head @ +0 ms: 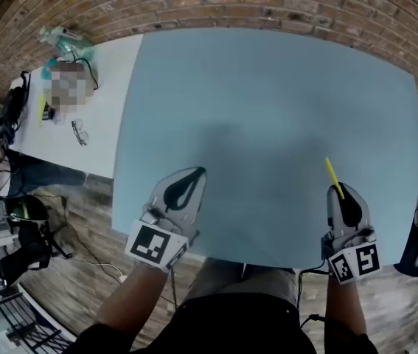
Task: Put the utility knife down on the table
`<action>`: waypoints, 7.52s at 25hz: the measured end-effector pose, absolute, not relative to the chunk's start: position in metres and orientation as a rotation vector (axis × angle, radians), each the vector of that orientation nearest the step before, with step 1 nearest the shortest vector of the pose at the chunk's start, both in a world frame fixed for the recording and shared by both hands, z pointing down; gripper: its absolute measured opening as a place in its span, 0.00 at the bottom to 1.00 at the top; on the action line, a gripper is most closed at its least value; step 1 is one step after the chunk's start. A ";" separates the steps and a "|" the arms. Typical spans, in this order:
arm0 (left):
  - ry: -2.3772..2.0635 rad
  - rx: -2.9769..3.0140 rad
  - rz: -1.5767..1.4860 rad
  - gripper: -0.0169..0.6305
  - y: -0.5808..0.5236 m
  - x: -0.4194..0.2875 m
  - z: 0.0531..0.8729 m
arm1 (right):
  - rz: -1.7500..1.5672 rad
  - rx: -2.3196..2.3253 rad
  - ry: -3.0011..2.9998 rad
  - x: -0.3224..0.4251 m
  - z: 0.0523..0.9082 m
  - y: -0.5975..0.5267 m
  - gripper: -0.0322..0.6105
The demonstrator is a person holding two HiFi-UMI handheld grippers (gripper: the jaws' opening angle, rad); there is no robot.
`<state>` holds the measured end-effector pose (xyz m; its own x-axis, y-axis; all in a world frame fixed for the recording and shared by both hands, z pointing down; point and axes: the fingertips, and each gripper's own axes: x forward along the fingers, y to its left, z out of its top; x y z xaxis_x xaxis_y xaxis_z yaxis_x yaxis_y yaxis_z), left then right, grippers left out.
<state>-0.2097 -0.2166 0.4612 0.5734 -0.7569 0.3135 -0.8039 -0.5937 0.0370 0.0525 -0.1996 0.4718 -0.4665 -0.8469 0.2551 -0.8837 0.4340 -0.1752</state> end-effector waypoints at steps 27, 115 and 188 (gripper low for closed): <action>-1.298 2.594 0.495 0.02 -0.233 -0.201 0.490 | 0.468 1.550 -2.561 0.045 0.507 -0.216 0.13; -1.347 2.391 0.460 0.02 -0.186 -0.226 0.547 | 0.726 1.374 -2.263 0.021 0.645 -0.200 0.24; -1.255 2.906 0.121 0.02 -0.184 -0.174 0.341 | -0.174 1.857 -2.376 0.106 0.329 -0.145 0.05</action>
<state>-0.1745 -0.1838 0.3406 0.6834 -0.7276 0.0595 -0.7256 -0.6860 -0.0543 0.1060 -0.1446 0.3287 -0.2395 -0.9706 0.0239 -0.9567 0.2402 0.1643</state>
